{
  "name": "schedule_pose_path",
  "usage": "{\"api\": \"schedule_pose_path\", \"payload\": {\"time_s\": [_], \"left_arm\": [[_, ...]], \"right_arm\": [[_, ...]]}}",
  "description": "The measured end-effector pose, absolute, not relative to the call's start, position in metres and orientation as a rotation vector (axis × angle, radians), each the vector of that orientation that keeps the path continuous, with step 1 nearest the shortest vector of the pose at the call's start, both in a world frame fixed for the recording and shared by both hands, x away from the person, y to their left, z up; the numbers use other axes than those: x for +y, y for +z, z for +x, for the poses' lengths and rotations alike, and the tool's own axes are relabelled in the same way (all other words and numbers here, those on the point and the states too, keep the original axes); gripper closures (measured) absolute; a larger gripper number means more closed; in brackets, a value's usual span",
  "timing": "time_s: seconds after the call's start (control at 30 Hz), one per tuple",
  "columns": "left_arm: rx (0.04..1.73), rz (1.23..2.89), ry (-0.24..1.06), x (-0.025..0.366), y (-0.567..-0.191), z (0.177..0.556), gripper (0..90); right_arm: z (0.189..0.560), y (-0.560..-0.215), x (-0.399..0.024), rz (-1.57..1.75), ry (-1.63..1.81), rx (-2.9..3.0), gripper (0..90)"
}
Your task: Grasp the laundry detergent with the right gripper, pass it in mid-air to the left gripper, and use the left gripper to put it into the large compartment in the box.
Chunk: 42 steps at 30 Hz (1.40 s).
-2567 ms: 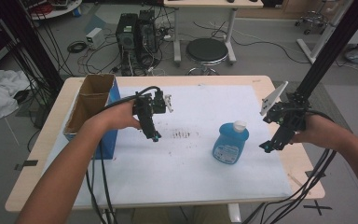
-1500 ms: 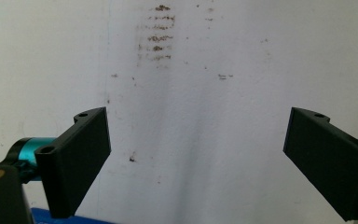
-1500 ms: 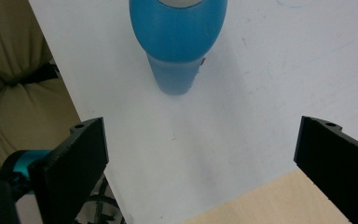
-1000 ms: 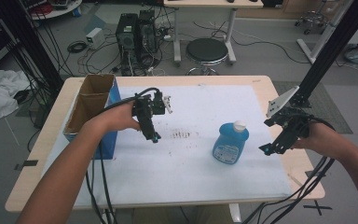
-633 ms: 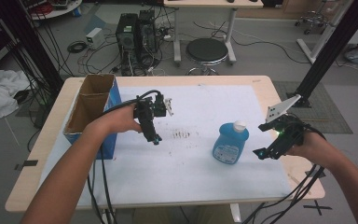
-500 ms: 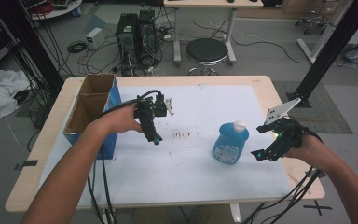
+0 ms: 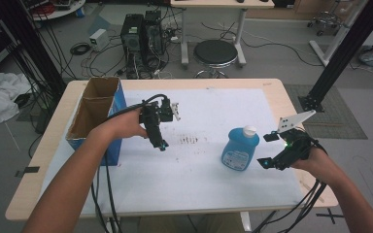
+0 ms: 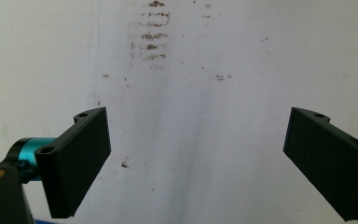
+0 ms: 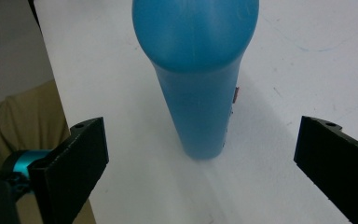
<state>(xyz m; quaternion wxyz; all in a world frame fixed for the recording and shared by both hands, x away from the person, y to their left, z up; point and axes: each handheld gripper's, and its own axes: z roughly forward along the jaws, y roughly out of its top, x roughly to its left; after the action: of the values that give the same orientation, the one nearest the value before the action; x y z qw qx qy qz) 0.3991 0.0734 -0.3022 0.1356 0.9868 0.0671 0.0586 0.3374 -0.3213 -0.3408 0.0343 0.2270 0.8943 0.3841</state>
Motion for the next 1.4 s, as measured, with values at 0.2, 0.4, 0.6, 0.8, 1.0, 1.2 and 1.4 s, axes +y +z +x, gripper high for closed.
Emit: {"api": "schedule_pose_path", "payload": {"time_s": [0.2,0.4,0.6,0.8,1.0,1.2,1.4], "left_arm": [[0.200,2.859,0.165,0.074,-0.303,0.400,7.3],[0.204,2.861,0.159,0.074,-0.305,0.400,7.3],[0.209,2.861,0.149,0.075,-0.307,0.401,7.3],[0.208,2.863,0.152,0.076,-0.307,0.402,7.3],[0.211,2.862,0.151,0.076,-0.308,0.403,7.3],[0.212,2.861,0.151,0.077,-0.309,0.402,7.3],[0.214,2.862,0.148,0.078,-0.310,0.402,7.3]], "right_arm": [[0.339,-0.353,-0.321,0.713,1.253,2.705,1.8],[0.340,-0.361,-0.319,0.721,1.295,2.668,1.8],[0.343,-0.370,-0.312,0.715,1.338,2.644,1.8],[0.344,-0.375,-0.309,0.714,1.360,2.633,1.8],[0.347,-0.383,-0.300,0.704,1.409,2.596,1.8],[0.349,-0.387,-0.294,0.696,1.437,2.581,1.9],[0.350,-0.397,-0.289,0.696,1.483,2.561,3.0]]}}
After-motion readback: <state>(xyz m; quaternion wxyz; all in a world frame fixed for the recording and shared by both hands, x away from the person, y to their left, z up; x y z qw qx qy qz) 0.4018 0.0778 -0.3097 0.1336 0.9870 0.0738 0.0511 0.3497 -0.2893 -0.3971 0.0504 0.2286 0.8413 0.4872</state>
